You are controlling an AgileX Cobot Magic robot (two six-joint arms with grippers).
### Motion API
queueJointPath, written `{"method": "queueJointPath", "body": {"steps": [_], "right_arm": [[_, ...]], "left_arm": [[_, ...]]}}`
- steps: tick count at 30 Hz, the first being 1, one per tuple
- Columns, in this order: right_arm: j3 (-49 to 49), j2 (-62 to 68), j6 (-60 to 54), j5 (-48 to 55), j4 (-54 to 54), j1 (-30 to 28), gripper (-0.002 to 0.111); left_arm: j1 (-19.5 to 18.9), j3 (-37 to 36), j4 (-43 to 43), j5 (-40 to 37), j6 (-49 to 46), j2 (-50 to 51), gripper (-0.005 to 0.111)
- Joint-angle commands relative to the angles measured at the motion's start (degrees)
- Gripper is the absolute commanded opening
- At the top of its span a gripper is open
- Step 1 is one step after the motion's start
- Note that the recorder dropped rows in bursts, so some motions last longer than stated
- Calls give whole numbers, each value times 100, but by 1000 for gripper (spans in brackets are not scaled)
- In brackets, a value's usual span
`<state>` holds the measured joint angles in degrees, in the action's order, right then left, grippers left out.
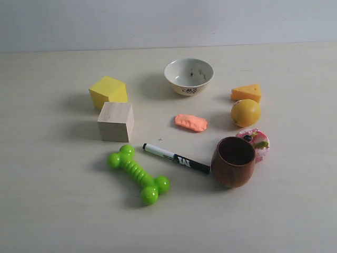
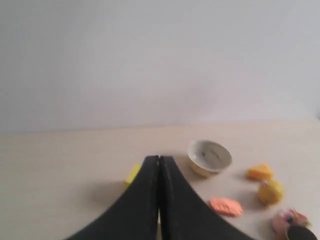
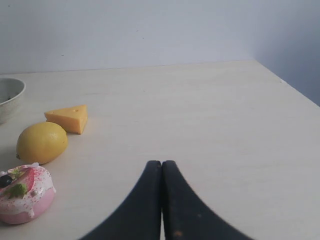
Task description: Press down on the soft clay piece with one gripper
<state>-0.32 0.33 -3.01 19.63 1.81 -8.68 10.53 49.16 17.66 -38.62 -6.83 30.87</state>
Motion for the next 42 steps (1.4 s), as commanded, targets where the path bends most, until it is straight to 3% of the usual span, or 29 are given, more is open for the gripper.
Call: {"method": "queueJointPath", "body": {"steps": [1,5,17,23,28,34,42], "right_arm": [[32,-33,5,-28,-32,0,0],[32,-33,5,-28,-32,0,0],[32,-33,5,-28,-32,0,0],[32,-33,5,-28,-32,0,0],[32,-33,5,-28,-32,0,0],[32,-33,5,-28,-32,0,0],[32,-33,5,-28,-32,0,0]], "left_arm": [[54,637,1109,-1000,-993,1110,0],[54,959,1510,-1620,-1256,1980,0],[54,964,1750,-1187,-1256,2898,0],[89,964,2580,-1212,-1600,3312,0],[481,1005,2459,-1272,-1700,3798,0],[1264,1462,2184,-1264,-1384,4526,0],[2375,2580,-17,-1376,521,5542,0]]}}
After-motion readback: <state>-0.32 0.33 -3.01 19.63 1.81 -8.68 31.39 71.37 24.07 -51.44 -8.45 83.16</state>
